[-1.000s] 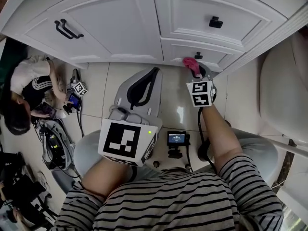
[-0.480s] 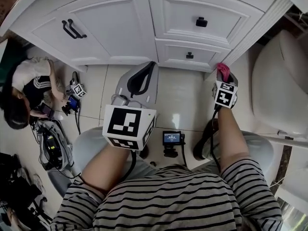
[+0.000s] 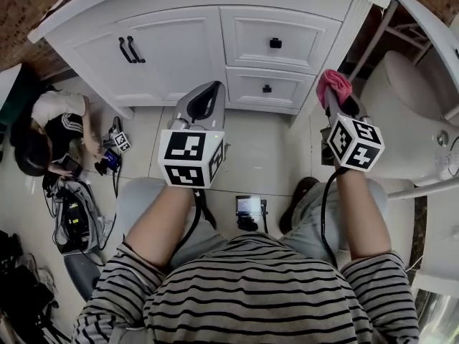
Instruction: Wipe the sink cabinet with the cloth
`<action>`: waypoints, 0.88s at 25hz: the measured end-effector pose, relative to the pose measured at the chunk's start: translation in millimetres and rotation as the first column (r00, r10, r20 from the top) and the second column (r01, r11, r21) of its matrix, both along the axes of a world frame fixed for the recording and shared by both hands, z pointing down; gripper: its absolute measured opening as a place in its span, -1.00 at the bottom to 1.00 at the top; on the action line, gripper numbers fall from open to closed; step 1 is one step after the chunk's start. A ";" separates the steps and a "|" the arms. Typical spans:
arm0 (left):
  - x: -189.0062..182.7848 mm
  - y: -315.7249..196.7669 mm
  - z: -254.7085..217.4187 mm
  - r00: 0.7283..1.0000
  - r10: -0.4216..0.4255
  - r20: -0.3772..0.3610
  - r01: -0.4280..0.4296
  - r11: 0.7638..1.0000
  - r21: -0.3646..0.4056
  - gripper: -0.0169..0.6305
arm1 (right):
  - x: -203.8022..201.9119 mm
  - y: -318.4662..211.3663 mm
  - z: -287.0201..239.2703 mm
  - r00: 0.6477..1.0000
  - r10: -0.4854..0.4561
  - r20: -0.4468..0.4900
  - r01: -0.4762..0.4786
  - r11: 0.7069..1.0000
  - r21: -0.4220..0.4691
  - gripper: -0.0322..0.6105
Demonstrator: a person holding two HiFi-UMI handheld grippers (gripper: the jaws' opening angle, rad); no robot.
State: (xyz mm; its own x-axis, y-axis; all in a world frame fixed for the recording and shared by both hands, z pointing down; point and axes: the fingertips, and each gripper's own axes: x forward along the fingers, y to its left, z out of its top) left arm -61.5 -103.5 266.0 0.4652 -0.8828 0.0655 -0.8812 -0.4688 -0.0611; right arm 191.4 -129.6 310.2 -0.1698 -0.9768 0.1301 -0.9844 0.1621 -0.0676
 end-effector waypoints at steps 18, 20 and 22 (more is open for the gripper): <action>-5.4 4.0 32.5 0.998 -0.059 0.001 0.059 0.996 -0.060 -0.97 | -41.6 39.4 -19.7 0.992 -0.100 0.072 0.089 0.986 0.137 -0.61; -6.7 2.5 34.3 0.998 -0.062 0.003 0.062 0.996 -0.064 -0.97 | -45.7 37.2 -18.8 0.991 -0.110 0.071 0.099 0.986 0.135 -0.61; -7.3 1.2 35.1 0.998 -0.063 0.007 0.064 0.996 -0.064 -0.97 | -50.6 35.0 -17.6 0.990 -0.122 0.075 0.111 0.985 0.131 -0.61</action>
